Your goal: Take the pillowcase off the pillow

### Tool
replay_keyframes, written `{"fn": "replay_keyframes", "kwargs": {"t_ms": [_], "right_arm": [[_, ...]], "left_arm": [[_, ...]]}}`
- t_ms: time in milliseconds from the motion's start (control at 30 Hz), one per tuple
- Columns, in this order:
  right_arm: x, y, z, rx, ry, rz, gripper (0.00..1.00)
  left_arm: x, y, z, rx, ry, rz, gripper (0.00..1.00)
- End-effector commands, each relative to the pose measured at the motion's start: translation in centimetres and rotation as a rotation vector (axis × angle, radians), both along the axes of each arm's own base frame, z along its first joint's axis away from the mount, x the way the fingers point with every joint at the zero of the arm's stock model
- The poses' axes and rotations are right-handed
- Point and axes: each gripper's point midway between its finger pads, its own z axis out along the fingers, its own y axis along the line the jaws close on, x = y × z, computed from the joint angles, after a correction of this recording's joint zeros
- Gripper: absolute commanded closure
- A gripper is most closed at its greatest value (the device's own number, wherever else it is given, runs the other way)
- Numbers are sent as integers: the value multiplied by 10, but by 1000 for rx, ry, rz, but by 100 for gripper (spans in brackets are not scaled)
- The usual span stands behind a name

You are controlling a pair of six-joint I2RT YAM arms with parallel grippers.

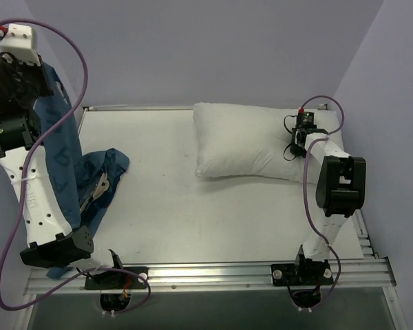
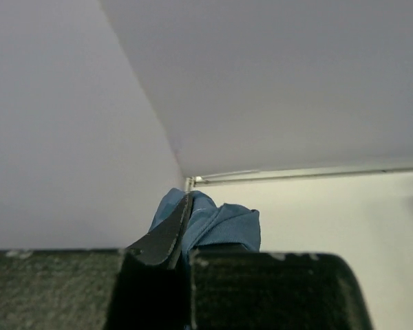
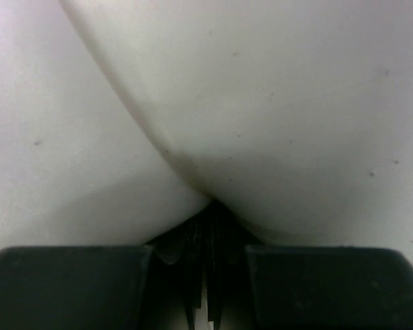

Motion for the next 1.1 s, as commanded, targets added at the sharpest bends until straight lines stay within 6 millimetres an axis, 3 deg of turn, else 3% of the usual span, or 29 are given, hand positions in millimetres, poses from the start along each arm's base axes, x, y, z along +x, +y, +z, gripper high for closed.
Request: {"fn": "replay_keyframes", "kwargs": {"t_ms": [0, 133, 200, 300, 333, 400, 433, 467, 500, 600, 767, 867, 1000, 1033, 1067], "right_arm": [[-100, 42, -80, 167, 425, 55, 100], [-87, 70, -75, 215, 383, 98, 100], [-81, 79, -74, 229, 367, 105, 100], [-77, 93, -73, 231, 363, 133, 100], [-77, 97, -73, 231, 362, 141, 100], [-77, 99, -72, 234, 361, 144, 100], [-76, 100, -70, 234, 355, 146, 100], [-74, 101, -67, 232, 348, 151, 100], [-74, 100, -64, 223, 344, 150, 100], [-70, 98, -56, 203, 331, 151, 100], [-67, 96, -43, 189, 310, 145, 100], [-62, 92, -24, 164, 274, 143, 100], [-51, 85, 13, 123, 198, 131, 100], [-51, 83, 21, 114, 187, 124, 100], [-49, 80, 36, 96, 150, 116, 100]], "left_arm": [[2, -34, 20, -22, -31, -95, 98], [21, -34, 5, -5, 27, -72, 98], [34, -33, -28, -1, 123, -72, 98], [47, -33, -114, 8, 358, -76, 98], [46, -32, -167, -4, 484, -84, 98], [39, -33, -217, -3, 601, -100, 95], [33, -36, -242, 20, 667, -135, 26], [24, -41, -273, 18, 754, -171, 6], [13, -49, -297, 5, 854, -215, 6], [2, -56, -300, -17, 915, -248, 6], [-5, -59, -260, -12, 815, -227, 6], [-21, -54, -250, -8, 832, -187, 6], [-49, -44, -262, 35, 872, -120, 6], [-61, -42, -284, 33, 927, -111, 6], [-72, -40, -281, 47, 912, -90, 6]]}}
